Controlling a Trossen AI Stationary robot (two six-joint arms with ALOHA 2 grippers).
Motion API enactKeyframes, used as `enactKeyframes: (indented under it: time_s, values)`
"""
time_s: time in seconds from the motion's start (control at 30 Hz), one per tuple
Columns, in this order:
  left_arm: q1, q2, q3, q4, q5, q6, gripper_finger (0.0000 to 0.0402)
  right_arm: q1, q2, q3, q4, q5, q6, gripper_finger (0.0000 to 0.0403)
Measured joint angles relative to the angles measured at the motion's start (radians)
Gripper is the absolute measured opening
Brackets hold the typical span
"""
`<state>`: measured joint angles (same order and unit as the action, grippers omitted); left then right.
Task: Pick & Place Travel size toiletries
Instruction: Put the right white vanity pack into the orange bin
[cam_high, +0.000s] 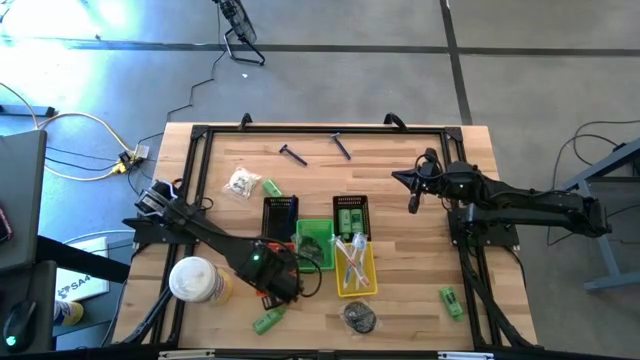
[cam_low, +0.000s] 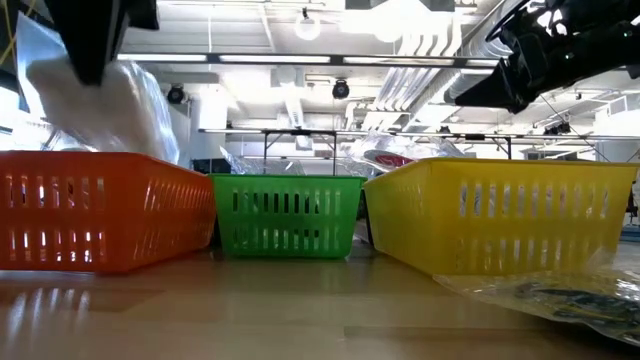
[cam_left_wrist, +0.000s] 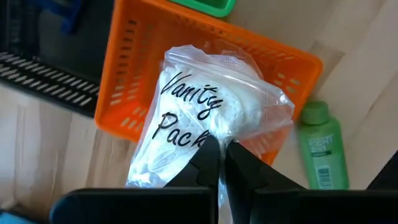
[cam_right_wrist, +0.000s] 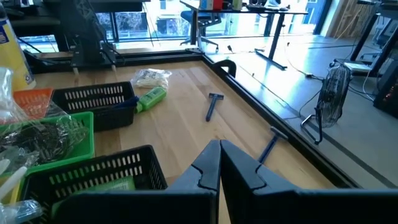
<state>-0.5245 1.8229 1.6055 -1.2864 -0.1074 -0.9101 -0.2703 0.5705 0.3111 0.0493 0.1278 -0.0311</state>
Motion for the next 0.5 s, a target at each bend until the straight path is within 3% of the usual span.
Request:
enactKeyframes:
  time_s: [0.37, 0.5]
  values:
    - [0.001, 0.000, -0.103, 0.111, 0.010, 0.049, 0.0003, 0.000, 0.000, 0.000, 0.014, -0.001, 0.001, 0.0002]
    - [0.001, 0.000, -0.107, 0.166, -0.035, 0.099, 0.0003, 0.000, 0.000, 0.000, 0.017, -0.001, 0.003, 0.0002]
